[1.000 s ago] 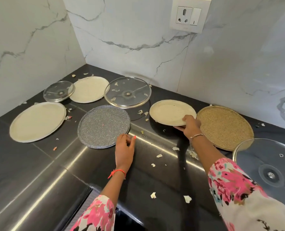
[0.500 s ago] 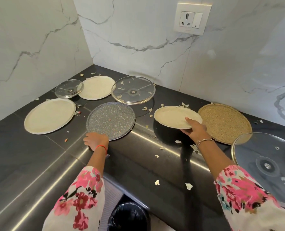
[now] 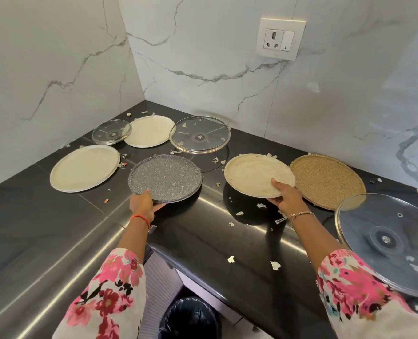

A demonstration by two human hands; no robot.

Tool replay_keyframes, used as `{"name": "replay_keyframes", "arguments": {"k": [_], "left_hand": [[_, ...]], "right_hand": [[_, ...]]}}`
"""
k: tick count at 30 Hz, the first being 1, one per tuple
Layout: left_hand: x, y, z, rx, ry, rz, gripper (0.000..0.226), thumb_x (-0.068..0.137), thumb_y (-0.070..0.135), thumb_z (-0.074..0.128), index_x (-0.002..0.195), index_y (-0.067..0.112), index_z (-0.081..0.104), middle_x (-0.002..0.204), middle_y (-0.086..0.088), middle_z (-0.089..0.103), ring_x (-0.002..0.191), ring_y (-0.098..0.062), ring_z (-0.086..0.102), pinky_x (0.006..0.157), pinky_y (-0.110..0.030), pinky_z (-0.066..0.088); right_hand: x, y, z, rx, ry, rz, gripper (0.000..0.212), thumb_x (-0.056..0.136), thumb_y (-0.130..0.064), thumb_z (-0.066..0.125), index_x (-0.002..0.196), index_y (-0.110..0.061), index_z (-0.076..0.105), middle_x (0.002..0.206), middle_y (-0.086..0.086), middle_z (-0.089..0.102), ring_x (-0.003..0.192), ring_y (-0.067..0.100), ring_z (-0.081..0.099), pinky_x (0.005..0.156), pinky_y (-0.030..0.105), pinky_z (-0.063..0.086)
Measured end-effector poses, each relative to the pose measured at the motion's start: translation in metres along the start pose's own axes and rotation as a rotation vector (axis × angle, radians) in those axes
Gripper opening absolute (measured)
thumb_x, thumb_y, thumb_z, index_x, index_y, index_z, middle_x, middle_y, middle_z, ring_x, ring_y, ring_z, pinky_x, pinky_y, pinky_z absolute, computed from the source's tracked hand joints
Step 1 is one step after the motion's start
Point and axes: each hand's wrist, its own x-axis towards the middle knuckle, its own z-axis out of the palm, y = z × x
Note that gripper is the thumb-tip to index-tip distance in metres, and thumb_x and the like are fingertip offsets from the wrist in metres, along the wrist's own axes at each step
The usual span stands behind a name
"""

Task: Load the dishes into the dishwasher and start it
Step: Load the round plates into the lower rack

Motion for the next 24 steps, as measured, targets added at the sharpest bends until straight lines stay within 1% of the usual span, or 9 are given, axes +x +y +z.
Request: {"name": "replay_keyframes", "arguments": {"k": [4, 8, 10, 13, 15, 18, 20, 22, 24], "left_hand": [[-0.018, 0.000, -0.010, -0.129, -0.054, -0.057, 0.029, 0.094, -0.006, 0.040, 0.122, -0.005, 0.042, 0.129, -0.024, 0.049, 0.114, -0.039, 0.053, 0.086, -0.051, 0.049], [-0.034, -0.010, -0.032, -0.176, -0.079, -0.059, 0.015, 0.092, -0.007, 0.040, 0.105, -0.001, 0.045, 0.120, -0.025, 0.052, 0.114, -0.038, 0.052, 0.082, -0.050, 0.049], [-0.044, -0.015, -0.043, -0.205, -0.105, -0.044, 0.015, 0.092, -0.007, 0.039, 0.104, 0.001, 0.042, 0.102, -0.018, 0.055, 0.106, -0.035, 0.055, 0.082, -0.050, 0.049], [-0.066, -0.024, -0.060, -0.240, -0.159, -0.025, 0.017, 0.089, -0.006, 0.037, 0.103, 0.004, 0.041, 0.084, -0.010, 0.053, 0.081, -0.027, 0.058, 0.087, -0.051, 0.048], [-0.082, -0.030, -0.073, -0.237, -0.201, -0.026, 0.022, 0.087, -0.004, 0.037, 0.106, 0.006, 0.042, 0.089, -0.009, 0.054, 0.077, -0.024, 0.058, 0.078, -0.048, 0.052], [-0.105, -0.042, -0.099, -0.248, -0.211, -0.009, 0.034, 0.089, 0.000, 0.037, 0.121, 0.011, 0.038, 0.107, -0.011, 0.053, 0.082, -0.025, 0.059, 0.064, -0.045, 0.052], [-0.121, -0.051, -0.115, -0.232, -0.173, 0.023, 0.029, 0.096, 0.008, 0.037, 0.124, 0.013, 0.037, 0.108, -0.010, 0.053, 0.083, -0.024, 0.059, 0.060, -0.042, 0.054], [-0.142, -0.062, -0.136, -0.216, -0.165, 0.066, 0.020, 0.098, 0.016, 0.039, 0.119, 0.018, 0.039, 0.103, -0.006, 0.055, 0.075, -0.017, 0.057, 0.051, -0.032, 0.053], [-0.167, -0.076, -0.163, -0.220, -0.205, 0.104, 0.018, 0.099, 0.017, 0.040, 0.117, 0.019, 0.041, 0.107, -0.005, 0.054, 0.075, -0.013, 0.056, 0.050, -0.030, 0.053]], "right_hand": [[-0.011, -0.001, -0.007, -0.015, -0.040, -0.025, 0.061, 0.079, 0.000, 0.068, 0.133, -0.010, 0.042, 0.130, 0.015, 0.052, 0.117, 0.033, 0.053, 0.068, 0.045, 0.053], [-0.024, 0.003, -0.016, -0.008, -0.099, -0.052, 0.059, 0.083, 0.001, 0.063, 0.135, -0.012, 0.039, 0.133, 0.015, 0.049, 0.120, 0.035, 0.050, 0.080, 0.050, 0.051], [-0.032, 0.006, -0.021, -0.001, -0.108, -0.045, 0.058, 0.084, 0.001, 0.062, 0.135, -0.014, 0.039, 0.132, 0.014, 0.049, 0.120, 0.035, 0.049, 0.084, 0.052, 0.050], [-0.052, 0.014, -0.032, 0.010, -0.107, -0.040, 0.057, 0.083, 0.001, 0.062, 0.134, -0.012, 0.040, 0.130, 0.016, 0.051, 0.117, 0.035, 0.052, 0.073, 0.049, 0.052], [-0.065, 0.021, -0.041, 0.011, -0.090, -0.043, 0.057, 0.081, 0.001, 0.064, 0.133, -0.011, 0.041, 0.128, 0.016, 0.053, 0.114, 0.035, 0.054, 0.068, 0.047, 0.053], [-0.094, 0.039, -0.062, 0.015, -0.055, -0.073, 0.060, 0.078, -0.002, 0.068, 0.132, -0.009, 0.043, 0.126, 0.016, 0.055, 0.111, 0.035, 0.055, 0.067, 0.047, 0.054], [-0.114, 0.053, -0.079, 0.033, -0.055, -0.091, 0.062, 0.076, -0.003, 0.071, 0.131, -0.009, 0.044, 0.124, 0.015, 0.056, 0.109, 0.034, 0.057, 0.065, 0.047, 0.055], [-0.141, 0.073, -0.099, 0.046, -0.057, -0.125, 0.058, 0.075, -0.003, 0.072, 0.128, -0.007, 0.048, 0.122, 0.016, 0.058, 0.107, 0.033, 0.058, 0.063, 0.047, 0.057], [-0.170, 0.098, -0.121, 0.066, -0.049, -0.167, 0.058, 0.073, -0.002, 0.073, 0.126, -0.005, 0.050, 0.121, 0.016, 0.059, 0.105, 0.032, 0.059, 0.054, 0.041, 0.058]]}}
